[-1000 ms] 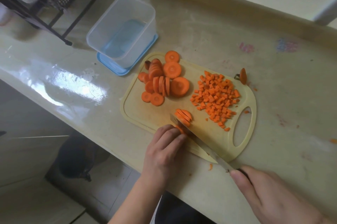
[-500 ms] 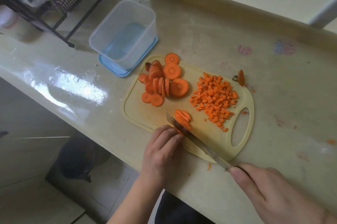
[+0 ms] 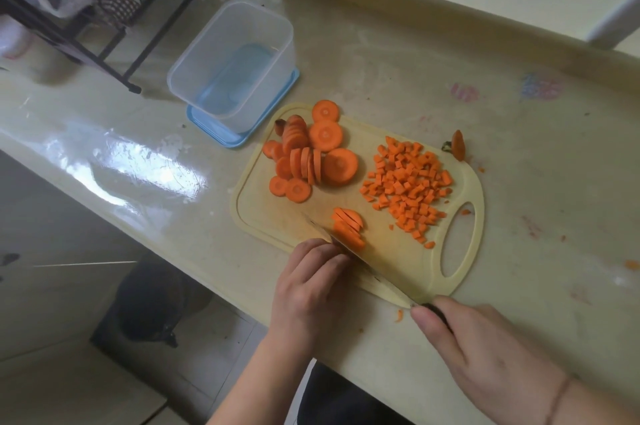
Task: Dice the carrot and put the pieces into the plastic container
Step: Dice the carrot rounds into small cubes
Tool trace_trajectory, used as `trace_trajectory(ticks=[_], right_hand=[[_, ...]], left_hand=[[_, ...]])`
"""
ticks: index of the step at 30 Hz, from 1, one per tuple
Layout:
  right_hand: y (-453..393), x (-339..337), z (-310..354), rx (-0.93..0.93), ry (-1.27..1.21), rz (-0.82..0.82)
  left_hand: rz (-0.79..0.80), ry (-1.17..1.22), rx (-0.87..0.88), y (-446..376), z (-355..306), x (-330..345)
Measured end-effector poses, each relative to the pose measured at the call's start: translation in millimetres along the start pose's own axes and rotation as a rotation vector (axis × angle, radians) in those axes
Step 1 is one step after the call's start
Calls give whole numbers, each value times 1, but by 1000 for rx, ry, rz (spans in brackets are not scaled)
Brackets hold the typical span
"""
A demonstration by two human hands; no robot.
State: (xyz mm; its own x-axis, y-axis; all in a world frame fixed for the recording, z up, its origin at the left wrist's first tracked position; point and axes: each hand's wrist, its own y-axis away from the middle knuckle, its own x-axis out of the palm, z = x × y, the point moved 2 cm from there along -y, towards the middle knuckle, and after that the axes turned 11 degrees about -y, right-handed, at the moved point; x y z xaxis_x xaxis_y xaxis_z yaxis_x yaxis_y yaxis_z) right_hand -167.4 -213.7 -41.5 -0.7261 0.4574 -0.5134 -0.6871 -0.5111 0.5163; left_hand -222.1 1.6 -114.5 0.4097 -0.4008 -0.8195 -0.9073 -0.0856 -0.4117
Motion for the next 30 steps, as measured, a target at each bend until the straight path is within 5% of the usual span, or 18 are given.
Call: trace_trajectory(ticks=[7, 12, 30], right_hand=[[14, -28, 16, 51, -216, -27], [8, -13, 7, 33, -211, 11], [7, -27, 18, 12, -213, -85]], left_hand=[[-31, 25, -6, 0, 0, -4], [-144, 25, -194, 3, -4, -18], [-118, -33, -157, -1, -2, -3]])
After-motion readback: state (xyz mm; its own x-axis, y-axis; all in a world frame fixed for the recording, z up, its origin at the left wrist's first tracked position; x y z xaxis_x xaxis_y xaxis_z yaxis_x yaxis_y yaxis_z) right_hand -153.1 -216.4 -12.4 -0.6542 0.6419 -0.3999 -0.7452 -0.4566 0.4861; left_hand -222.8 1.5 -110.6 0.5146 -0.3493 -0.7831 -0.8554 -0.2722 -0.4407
